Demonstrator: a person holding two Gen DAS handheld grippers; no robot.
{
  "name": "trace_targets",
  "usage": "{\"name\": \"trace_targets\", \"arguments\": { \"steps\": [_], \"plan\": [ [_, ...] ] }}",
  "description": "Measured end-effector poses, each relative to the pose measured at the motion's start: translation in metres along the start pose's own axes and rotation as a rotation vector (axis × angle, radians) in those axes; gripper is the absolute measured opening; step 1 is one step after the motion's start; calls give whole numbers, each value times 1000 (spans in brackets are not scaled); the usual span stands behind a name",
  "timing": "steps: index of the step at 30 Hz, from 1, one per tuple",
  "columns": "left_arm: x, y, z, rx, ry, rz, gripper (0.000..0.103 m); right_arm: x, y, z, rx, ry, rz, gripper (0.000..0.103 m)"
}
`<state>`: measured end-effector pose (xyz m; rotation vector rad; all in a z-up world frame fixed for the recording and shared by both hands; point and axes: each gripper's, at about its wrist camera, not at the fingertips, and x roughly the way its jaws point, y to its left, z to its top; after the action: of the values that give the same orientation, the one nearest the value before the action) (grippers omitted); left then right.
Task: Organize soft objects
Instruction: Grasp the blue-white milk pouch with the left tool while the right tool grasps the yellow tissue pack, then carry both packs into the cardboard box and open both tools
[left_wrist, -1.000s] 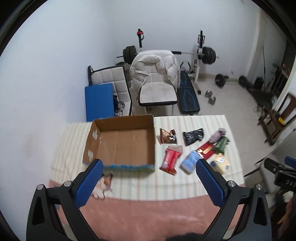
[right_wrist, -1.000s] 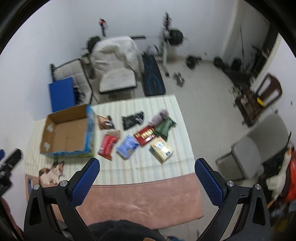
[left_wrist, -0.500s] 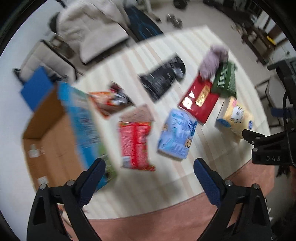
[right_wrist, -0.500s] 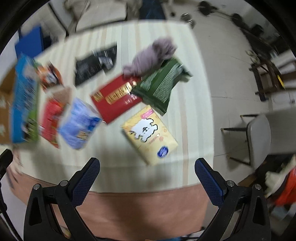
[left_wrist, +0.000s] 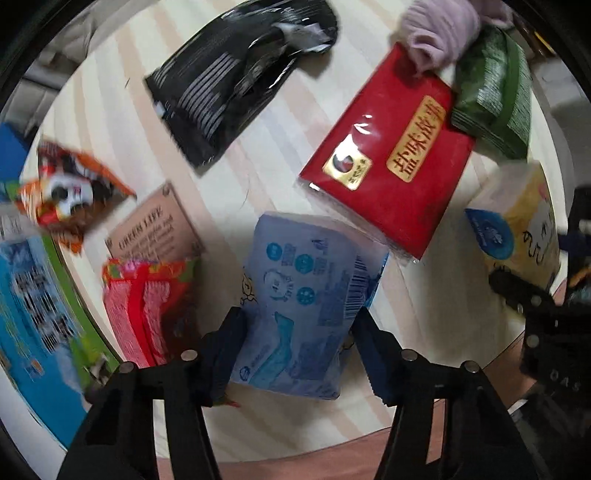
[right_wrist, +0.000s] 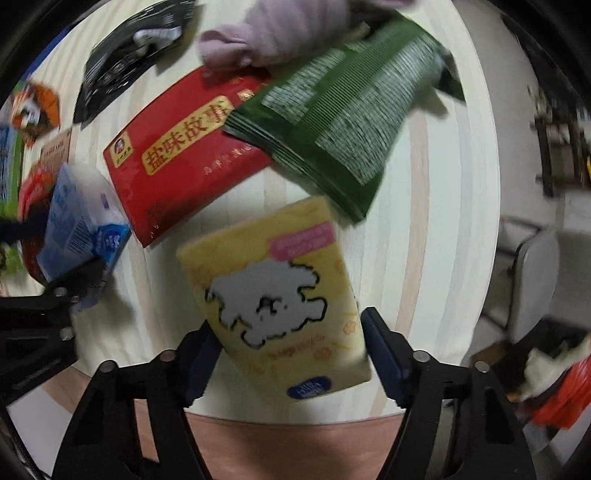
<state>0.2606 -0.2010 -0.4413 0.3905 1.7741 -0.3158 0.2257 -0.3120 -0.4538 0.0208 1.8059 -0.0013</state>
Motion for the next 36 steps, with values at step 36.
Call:
{"name": "trace_targets", "arguments": {
  "steps": [36],
  "plan": [
    [-184,128,-189,-485,-399,-140,36,-160,84,-113,-93,-245,256,66]
  ]
}}
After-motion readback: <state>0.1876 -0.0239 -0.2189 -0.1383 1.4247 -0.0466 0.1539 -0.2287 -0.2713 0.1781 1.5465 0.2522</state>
